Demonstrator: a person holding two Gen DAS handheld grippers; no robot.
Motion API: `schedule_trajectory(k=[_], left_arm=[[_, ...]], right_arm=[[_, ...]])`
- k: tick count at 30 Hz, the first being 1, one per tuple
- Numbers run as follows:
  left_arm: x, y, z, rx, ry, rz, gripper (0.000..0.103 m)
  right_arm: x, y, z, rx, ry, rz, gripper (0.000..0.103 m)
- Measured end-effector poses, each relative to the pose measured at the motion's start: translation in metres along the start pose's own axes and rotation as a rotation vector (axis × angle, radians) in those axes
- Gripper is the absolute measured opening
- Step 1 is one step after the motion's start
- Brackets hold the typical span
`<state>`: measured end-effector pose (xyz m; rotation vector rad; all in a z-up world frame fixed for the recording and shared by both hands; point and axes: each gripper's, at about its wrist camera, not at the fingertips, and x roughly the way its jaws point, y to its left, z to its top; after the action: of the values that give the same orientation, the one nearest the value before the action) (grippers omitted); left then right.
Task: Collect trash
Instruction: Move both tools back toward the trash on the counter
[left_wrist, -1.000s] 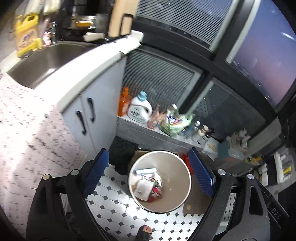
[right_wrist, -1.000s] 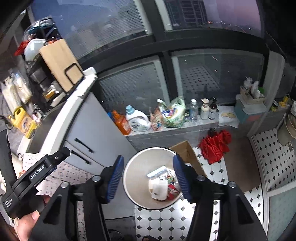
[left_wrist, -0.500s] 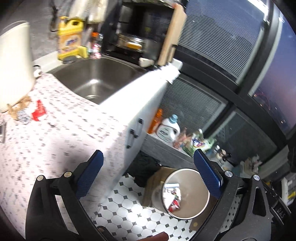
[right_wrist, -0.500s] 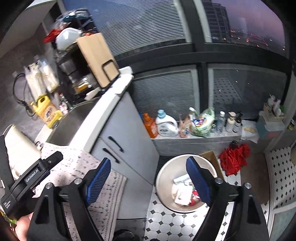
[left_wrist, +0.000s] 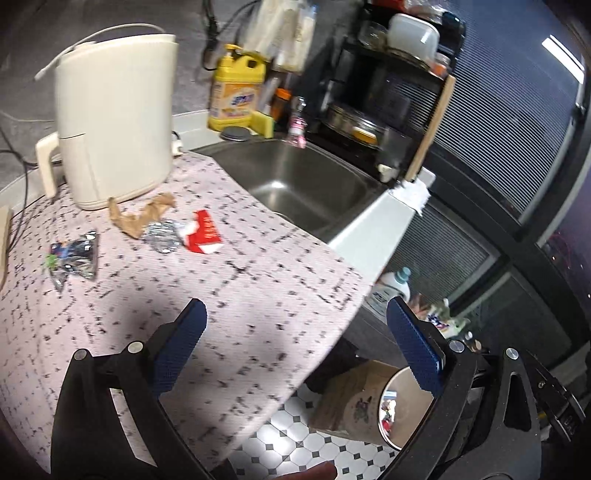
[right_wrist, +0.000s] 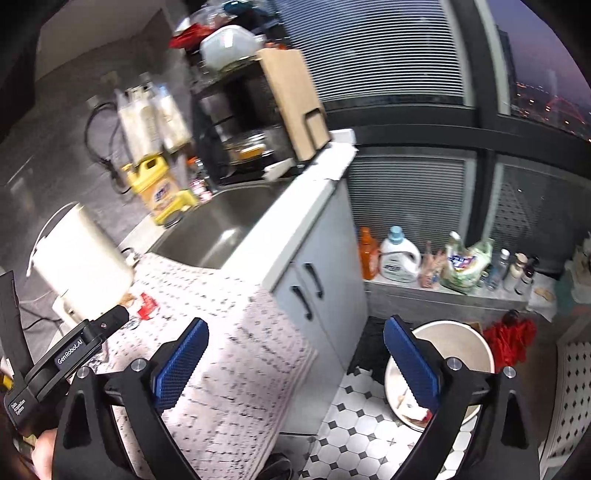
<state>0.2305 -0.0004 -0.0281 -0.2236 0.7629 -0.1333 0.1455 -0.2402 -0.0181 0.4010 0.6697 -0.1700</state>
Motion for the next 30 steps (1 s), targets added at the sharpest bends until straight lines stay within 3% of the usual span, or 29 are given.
schedule_trajectory(k=[17,24,30], left_arm=[[-0.015,0.121,0.024,-0.130,-0.056,0.087,0.096],[0.006,0.149,0.038,-0.127,-0.022,0.074,0.080],[0.018,0.161,0.046,-0.116,0.003,0.065,0.075]], right_arm=[[0.030,0.119,-0.014,-0.134,0.031,0.115,0.092],[0.048,0.155,-0.021,-0.142,0.040,0.111,0.087],[0.057,0.178,-0.024,-0.139,0.046,0.103,0.085]])
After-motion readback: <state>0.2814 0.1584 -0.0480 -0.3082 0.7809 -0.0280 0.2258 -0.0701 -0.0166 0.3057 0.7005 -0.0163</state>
